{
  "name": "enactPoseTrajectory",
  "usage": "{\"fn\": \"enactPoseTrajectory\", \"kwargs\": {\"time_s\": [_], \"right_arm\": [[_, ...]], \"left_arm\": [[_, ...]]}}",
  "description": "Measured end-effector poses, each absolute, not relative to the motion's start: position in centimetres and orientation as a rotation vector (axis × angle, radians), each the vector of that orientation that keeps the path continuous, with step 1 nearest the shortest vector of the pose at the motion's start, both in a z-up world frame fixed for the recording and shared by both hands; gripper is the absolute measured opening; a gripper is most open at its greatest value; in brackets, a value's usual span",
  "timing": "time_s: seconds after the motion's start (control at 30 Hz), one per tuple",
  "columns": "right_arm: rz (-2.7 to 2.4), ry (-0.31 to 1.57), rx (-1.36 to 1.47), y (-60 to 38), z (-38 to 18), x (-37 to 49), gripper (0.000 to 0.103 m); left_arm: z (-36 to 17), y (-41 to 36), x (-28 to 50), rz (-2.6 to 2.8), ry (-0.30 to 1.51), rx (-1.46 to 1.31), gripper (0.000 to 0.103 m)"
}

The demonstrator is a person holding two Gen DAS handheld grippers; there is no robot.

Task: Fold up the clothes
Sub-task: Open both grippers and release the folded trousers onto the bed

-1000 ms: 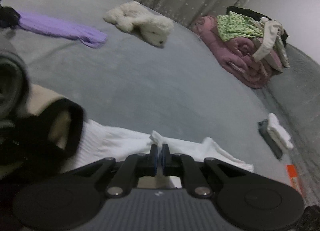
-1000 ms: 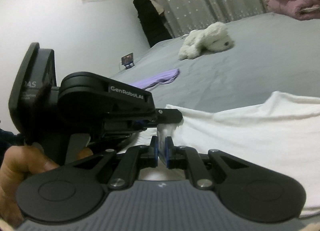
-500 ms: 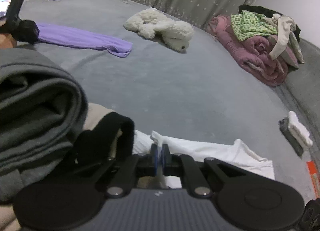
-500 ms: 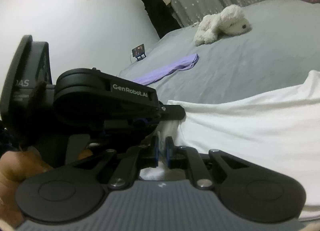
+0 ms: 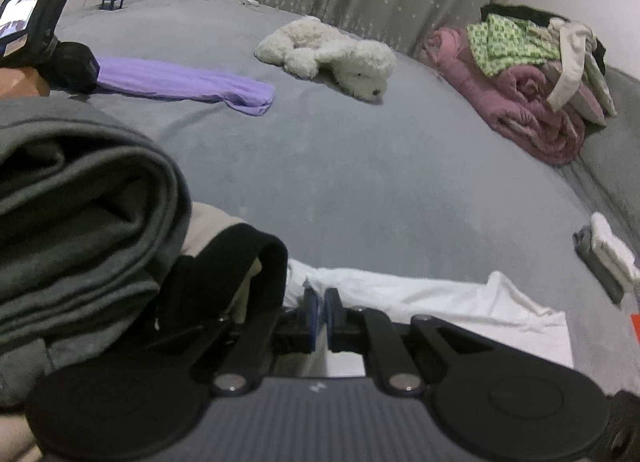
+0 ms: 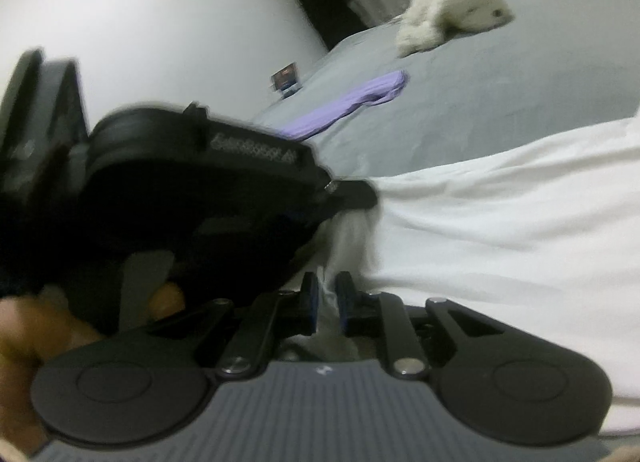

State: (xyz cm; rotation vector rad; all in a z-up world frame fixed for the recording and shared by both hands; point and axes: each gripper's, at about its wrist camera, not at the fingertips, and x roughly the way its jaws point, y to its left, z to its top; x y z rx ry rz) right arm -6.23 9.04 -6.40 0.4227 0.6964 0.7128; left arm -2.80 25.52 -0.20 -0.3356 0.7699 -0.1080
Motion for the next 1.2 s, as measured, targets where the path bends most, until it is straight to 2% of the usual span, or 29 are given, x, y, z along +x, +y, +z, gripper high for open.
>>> {"fn": "enactPoseTrajectory", "kwargs": {"time_s": [0.23, 0.3, 0.53, 0.67, 0.87, 1.1, 1.2], "right_arm": [[0.778, 0.684, 0.418, 7.2, -5.2, -7.1, 0.040], [0.770, 0.654, 0.397, 6.0, -4.4, -7.7, 0.043], [0.550, 0.534, 0.208, 0.7, -3.5, -8.6, 0.043], [0.394, 0.515, 0.091, -2.4, -4.0, -8.4, 0.043], [0.272, 0.596, 0.042, -6.7, -5.9, -6.4, 0.043], [0.187, 0.617, 0.029, -11.1, -6.3, -3.4, 0.042], [0.213, 0.640, 0.070, -12.9, -5.4, -3.0, 0.043]], "left_arm": [[0.9, 26.3, -4.1, -0.108, 0.678, -0.388, 0.007], [1.1, 26.2, -4.6, -0.113, 0.650, -0.377, 0.010], [0.9, 23.4, -5.8, -0.204, 0.580, -0.265, 0.019], [0.0, 21.4, -5.9, -0.245, 0.574, -0.157, 0.029], [-3.2, 20.5, -4.2, -0.192, 0.686, -0.079, 0.029], [-3.5, 20.5, -4.0, -0.157, 0.695, -0.072, 0.028], [-3.3, 19.9, -4.6, -0.156, 0.686, -0.076, 0.035]]}}
